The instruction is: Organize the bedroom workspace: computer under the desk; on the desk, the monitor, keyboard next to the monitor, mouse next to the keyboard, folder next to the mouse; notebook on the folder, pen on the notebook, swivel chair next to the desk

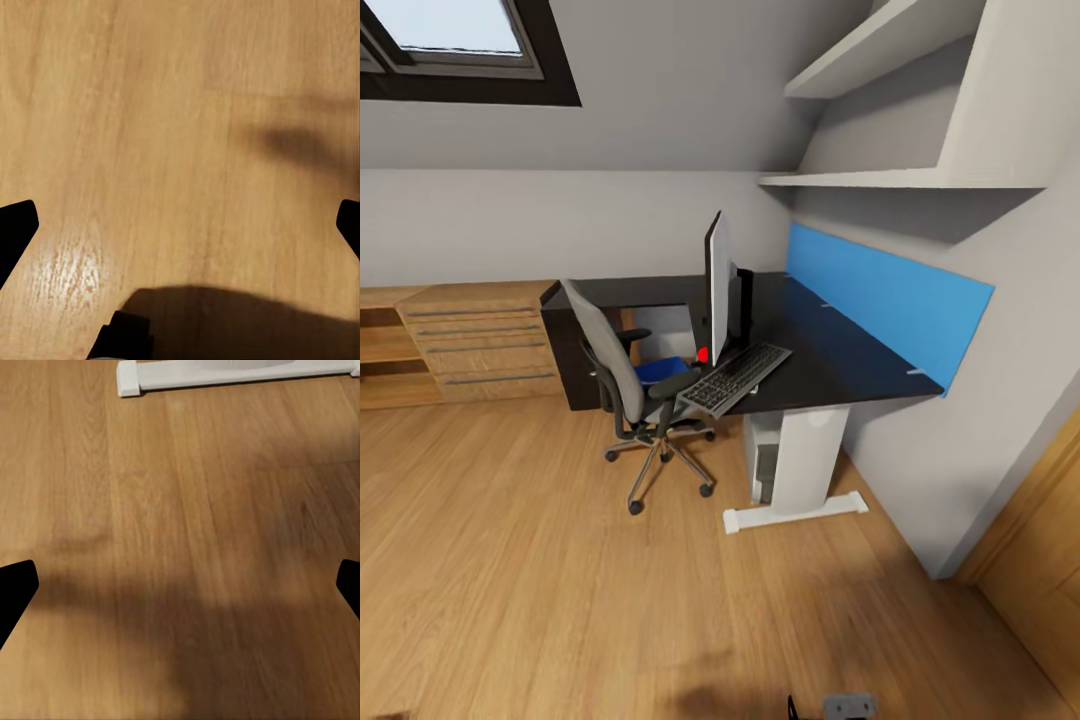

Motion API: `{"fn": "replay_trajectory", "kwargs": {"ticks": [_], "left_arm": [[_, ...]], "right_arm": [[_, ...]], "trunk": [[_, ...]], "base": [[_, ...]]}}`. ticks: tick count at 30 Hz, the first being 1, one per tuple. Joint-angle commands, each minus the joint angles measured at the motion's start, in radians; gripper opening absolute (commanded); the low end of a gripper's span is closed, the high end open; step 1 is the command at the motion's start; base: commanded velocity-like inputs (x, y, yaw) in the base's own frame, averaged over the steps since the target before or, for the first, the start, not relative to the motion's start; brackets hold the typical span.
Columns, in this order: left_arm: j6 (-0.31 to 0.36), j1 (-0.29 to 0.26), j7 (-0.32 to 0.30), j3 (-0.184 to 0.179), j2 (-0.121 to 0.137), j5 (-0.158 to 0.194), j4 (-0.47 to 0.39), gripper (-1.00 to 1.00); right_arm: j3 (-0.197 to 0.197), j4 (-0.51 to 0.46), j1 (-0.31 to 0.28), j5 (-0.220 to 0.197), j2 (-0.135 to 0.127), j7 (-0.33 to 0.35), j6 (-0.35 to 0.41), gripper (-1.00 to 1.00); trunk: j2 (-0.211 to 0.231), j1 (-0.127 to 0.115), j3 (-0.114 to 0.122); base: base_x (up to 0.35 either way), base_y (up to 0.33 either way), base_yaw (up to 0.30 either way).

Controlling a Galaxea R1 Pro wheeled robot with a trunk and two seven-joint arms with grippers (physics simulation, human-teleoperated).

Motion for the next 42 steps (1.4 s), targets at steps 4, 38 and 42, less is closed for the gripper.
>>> {"fn": "replay_trajectory", "kwargs": {"ticks": [4, 38, 42], "left_arm": [[0.000, 0.000, 0.001, 0.002, 0.001, 0.009, 0.000, 1.00], [0.000, 0.000, 0.003, 0.002, -0.002, 0.009, -0.010, 1.00], [-0.002, 0.000, 0.003, 0.004, 0.000, 0.009, -0.019, 1.00]], "right_arm": [[0.003, 0.002, 0.000, 0.011, -0.001, -0.007, -0.007, 1.00], [0.005, -0.040, -0.471, 0.007, 0.060, -0.016, 0.186, 1.00], [0.006, -0.011, -0.473, 0.008, 0.060, -0.016, 0.185, 1.00]], "trunk": [[-0.029, 0.015, -0.013], [-0.260, 0.142, -0.117], [-0.260, 0.142, -0.117]], "base": [[0.000, 0.000, 0.000], [0.000, 0.000, 0.000], [0.000, 0.000, 0.000]]}}
